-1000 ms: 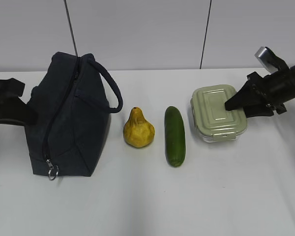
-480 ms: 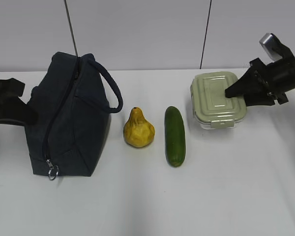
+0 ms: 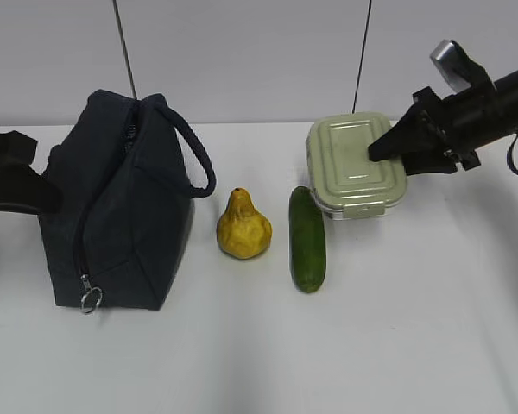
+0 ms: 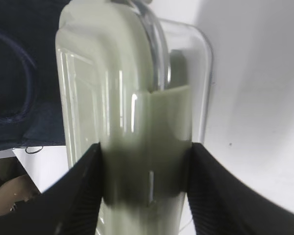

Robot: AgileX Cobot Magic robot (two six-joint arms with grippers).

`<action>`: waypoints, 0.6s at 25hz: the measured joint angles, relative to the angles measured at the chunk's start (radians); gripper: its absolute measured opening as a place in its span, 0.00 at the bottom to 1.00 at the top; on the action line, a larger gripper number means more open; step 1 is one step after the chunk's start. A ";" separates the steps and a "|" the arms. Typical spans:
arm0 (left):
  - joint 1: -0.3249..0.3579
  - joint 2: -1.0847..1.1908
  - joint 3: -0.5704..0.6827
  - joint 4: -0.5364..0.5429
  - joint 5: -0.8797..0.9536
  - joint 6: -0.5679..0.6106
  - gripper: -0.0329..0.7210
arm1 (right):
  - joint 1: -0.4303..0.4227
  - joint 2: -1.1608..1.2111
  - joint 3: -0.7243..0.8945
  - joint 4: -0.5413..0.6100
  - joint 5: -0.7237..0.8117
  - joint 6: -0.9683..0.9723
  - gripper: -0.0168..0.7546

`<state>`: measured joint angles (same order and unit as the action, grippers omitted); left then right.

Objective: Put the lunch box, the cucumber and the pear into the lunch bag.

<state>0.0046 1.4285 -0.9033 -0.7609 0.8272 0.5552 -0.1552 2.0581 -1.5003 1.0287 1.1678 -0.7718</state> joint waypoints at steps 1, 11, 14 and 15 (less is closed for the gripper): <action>0.000 -0.005 0.000 0.000 0.001 0.000 0.05 | 0.015 0.000 0.000 0.004 0.000 -0.001 0.51; 0.000 -0.008 0.000 0.002 0.012 0.001 0.05 | 0.087 0.000 0.002 0.098 0.002 0.005 0.51; 0.000 -0.008 0.000 0.002 0.013 0.001 0.05 | 0.109 -0.002 0.002 0.103 0.002 0.007 0.51; 0.000 -0.008 0.000 0.002 0.014 0.001 0.05 | 0.117 -0.001 0.002 0.106 0.002 0.007 0.51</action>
<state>0.0046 1.4203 -0.9033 -0.7585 0.8409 0.5558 -0.0380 2.0566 -1.4983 1.1343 1.1697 -0.7646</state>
